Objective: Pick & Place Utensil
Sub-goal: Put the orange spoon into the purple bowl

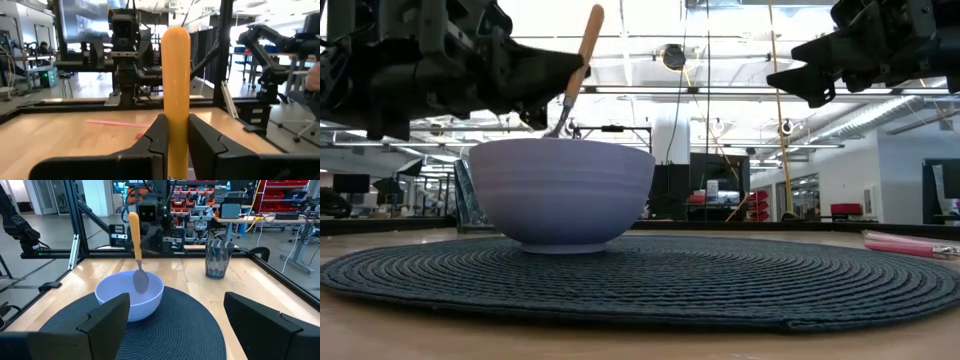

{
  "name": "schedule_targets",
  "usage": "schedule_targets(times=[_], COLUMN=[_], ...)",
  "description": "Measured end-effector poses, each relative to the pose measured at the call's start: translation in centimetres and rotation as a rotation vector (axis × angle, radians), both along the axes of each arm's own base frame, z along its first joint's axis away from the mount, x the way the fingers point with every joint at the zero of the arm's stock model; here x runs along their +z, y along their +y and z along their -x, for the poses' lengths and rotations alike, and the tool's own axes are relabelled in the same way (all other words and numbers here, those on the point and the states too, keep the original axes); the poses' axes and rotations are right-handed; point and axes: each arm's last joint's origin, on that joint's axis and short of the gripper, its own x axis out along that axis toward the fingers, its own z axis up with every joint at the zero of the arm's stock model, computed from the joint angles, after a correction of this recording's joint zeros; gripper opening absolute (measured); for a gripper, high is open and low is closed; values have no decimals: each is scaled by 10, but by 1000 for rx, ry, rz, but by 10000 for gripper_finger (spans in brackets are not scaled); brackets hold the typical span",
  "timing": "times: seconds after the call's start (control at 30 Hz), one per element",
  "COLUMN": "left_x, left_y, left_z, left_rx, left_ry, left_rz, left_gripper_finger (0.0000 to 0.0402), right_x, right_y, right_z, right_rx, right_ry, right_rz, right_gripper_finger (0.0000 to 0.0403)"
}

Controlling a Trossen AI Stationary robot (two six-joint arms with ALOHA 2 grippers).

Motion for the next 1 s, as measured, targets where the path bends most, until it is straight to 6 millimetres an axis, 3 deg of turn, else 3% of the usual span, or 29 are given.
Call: schedule_targets(times=[0.23, 0.37, 0.77, 1.0], left_x=[-1, 13, 42, 47], left_y=[5, 3, -5, -7], left_z=[-1, 7, 73, 74], left_rx=[1, -4, -10, -54], left_ry=[6, -65, -254, -297], left_rz=[-5, -40, -117, -146], left_gripper_finger=[48, 48, 48, 48], right_x=[1, 0, 1, 5], right_y=[0, 0, 0, 0], right_z=[0, 0, 0, 0], right_rx=[0, 0, 0, 0], right_ry=[-11, -4, -11, -54], right_rz=[-8, -8, -9, -12], right_gripper_finger=[318, 318, 318, 318])
